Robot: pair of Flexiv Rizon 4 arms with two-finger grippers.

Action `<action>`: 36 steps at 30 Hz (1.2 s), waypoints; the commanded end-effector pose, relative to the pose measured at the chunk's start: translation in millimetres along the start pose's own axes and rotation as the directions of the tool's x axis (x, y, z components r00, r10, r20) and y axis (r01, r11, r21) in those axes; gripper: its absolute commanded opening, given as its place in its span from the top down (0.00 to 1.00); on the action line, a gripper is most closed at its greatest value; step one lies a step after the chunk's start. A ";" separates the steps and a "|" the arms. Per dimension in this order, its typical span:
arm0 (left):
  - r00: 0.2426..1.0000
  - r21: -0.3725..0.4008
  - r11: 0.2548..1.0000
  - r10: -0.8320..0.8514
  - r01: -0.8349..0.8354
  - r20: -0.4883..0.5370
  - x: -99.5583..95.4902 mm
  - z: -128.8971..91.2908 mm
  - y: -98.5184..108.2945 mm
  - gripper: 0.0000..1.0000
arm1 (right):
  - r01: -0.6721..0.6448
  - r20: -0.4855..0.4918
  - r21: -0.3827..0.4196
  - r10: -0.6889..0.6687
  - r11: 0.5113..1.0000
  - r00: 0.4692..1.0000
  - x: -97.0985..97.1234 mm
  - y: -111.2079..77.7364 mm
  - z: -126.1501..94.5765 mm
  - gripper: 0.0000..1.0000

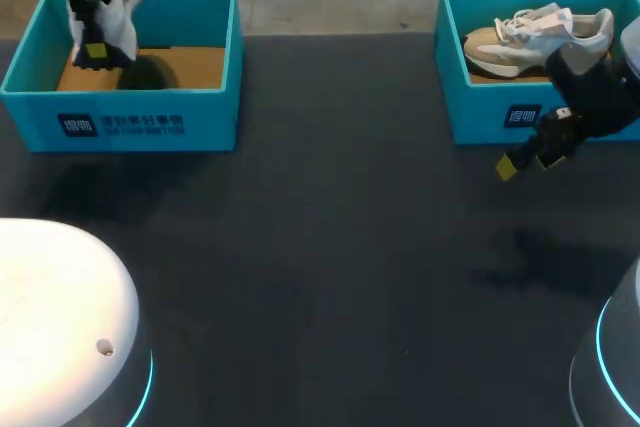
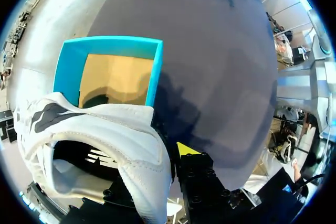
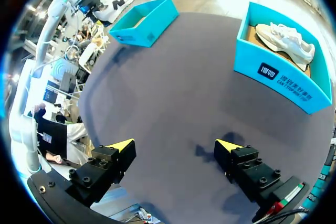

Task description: Take the shoe out of the shoebox, open the shoe tongue, remove and reinsert the insole, then place the shoe into the shoebox

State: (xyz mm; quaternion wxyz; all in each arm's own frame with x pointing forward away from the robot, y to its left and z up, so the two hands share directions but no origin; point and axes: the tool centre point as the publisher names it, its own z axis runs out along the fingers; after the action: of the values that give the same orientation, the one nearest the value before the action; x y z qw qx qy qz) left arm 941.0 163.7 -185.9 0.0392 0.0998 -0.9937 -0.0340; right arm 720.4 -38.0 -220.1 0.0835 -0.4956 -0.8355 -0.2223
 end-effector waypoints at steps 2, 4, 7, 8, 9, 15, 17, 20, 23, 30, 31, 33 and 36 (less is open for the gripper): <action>1.000 0.016 1.000 -0.003 0.003 -0.006 -15.9 -0.4 28.9 1.00 | 0.000 0.001 0.001 0.000 1.000 1.000 -0.1 0.4 0.8 0.00; 1.000 0.011 1.000 -0.009 0.009 0.000 -20.6 1.3 39.8 1.00 | 0.000 0.001 0.001 0.000 1.000 1.000 -0.1 0.4 0.8 0.00; 1.000 0.008 1.000 -0.012 0.012 0.002 -26.6 3.4 57.3 1.00 | 0.000 0.001 0.001 0.000 1.000 1.000 -0.1 0.4 0.8 0.00; 1.000 0.008 1.000 -0.012 0.012 0.003 -28.0 4.2 63.1 1.00 | 0.000 0.001 0.001 0.000 1.000 1.000 -0.1 0.4 0.8 0.00; 1.000 0.003 1.000 -0.006 0.006 0.001 -28.9 4.8 68.2 1.00 | 0.000 0.001 0.001 0.000 1.000 1.000 -0.1 0.4 0.8 0.00; 1.000 -0.012 1.000 0.000 0.001 0.012 -34.6 8.5 94.2 1.00 | 0.000 0.001 0.001 0.000 1.000 1.000 -0.1 0.4 0.8 0.00; 1.000 -0.027 1.000 -0.007 0.008 0.028 -36.9 12.0 98.6 1.00 | 0.000 0.001 0.001 0.000 1.000 1.000 -0.1 0.4 0.8 0.00; 0.999 -0.022 1.000 -0.012 0.013 0.030 -38.9 14.1 101.3 1.00 | 0.000 0.001 0.001 0.000 1.000 1.000 -0.1 0.4 0.8 0.00; 0.999 -0.022 1.000 -0.012 0.013 0.030 -38.9 14.1 101.3 1.00 | 0.000 0.001 0.001 0.000 1.000 1.000 -0.1 0.4 0.8 0.00; 0.999 -0.022 1.000 -0.012 0.013 0.030 -38.9 14.1 101.3 1.00 | 0.000 0.001 0.001 0.000 1.000 1.000 -0.1 0.4 0.8 0.00; 0.999 -0.022 1.000 -0.012 0.013 0.030 -38.9 14.1 101.3 1.00 | 0.000 0.001 0.001 0.000 1.000 1.000 -0.1 0.4 0.8 0.00; 0.999 -0.022 1.000 -0.012 0.013 0.030 -38.9 14.1 101.3 1.00 | 0.000 0.001 0.001 0.000 1.000 1.000 -0.1 0.4 0.8 0.00; 0.999 -0.022 1.000 -0.012 0.013 0.030 -38.9 14.1 101.3 1.00 | 0.000 0.001 0.001 0.000 1.000 1.000 -0.1 0.4 0.8 0.00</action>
State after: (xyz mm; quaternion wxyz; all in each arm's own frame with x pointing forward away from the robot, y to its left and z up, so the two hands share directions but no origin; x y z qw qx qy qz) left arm 959.3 270.7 -196.3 0.0277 0.1058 -0.9929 -0.0467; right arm 720.4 -38.0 -220.1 0.0835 -0.4956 -0.8355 -0.2223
